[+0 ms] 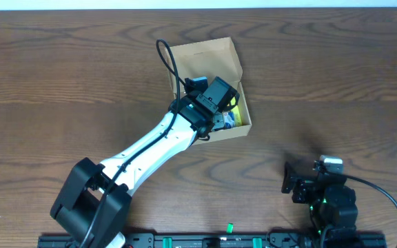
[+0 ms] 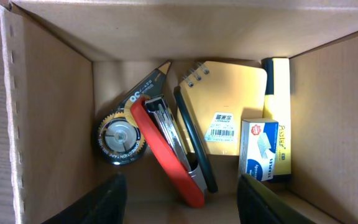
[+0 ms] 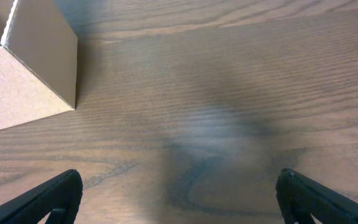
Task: Pack container
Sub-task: 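Open the left gripper and withdraw it from the box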
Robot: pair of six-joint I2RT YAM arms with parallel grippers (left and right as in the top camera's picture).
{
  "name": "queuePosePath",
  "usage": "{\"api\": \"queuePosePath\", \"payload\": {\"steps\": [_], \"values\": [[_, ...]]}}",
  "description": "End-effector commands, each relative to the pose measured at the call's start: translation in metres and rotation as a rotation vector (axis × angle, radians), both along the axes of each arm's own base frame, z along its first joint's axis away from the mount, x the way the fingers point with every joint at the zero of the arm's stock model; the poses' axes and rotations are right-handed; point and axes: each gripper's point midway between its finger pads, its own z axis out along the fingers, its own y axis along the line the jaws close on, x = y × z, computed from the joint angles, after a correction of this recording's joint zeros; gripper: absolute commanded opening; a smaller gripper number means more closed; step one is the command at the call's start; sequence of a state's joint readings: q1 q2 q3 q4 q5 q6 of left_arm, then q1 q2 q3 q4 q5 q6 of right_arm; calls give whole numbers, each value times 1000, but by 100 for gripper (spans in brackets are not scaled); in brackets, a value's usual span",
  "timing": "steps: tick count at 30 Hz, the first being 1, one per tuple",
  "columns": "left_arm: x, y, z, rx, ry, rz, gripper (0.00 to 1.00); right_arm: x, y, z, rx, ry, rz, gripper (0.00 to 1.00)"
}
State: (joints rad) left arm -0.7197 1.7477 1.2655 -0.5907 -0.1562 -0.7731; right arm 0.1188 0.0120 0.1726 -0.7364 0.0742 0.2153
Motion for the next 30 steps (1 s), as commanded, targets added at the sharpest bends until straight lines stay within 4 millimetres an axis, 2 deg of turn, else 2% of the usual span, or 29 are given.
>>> {"api": "queuePosePath", "payload": {"steps": [1, 4, 6, 9, 11, 13, 17, 21, 30], "values": [[13, -5, 30, -43, -68, 1, 58, 0, -1, -4, -11, 7, 4, 99], [21, 0, 76, -79, -186, 30, 62, 0, -1, -4, -11, 7, 5, 99], [25, 13, 114, -89, -290, 71, 73, 0, -1, -4, -11, 7, 4, 99], [23, 38, 161, -86, -425, 143, 97, 0, -1, -4, -11, 7, 4, 99], [15, 64, 195, -68, -522, 210, 95, 0, -1, -4, -11, 7, 4, 99], [6, 83, 216, -59, -577, 251, 95, 0, -1, -4, -11, 7, 4, 99], [-10, 102, 233, -59, -604, 271, 95, 0, -1, -4, -11, 7, 4, 99], [-13, 105, 239, -70, -614, 274, 95, 0, -1, -4, -11, 7, 4, 99], [-16, 110, 228, -18, -582, 271, 95, 0, -1, -4, -11, 7, 4, 99]]}}
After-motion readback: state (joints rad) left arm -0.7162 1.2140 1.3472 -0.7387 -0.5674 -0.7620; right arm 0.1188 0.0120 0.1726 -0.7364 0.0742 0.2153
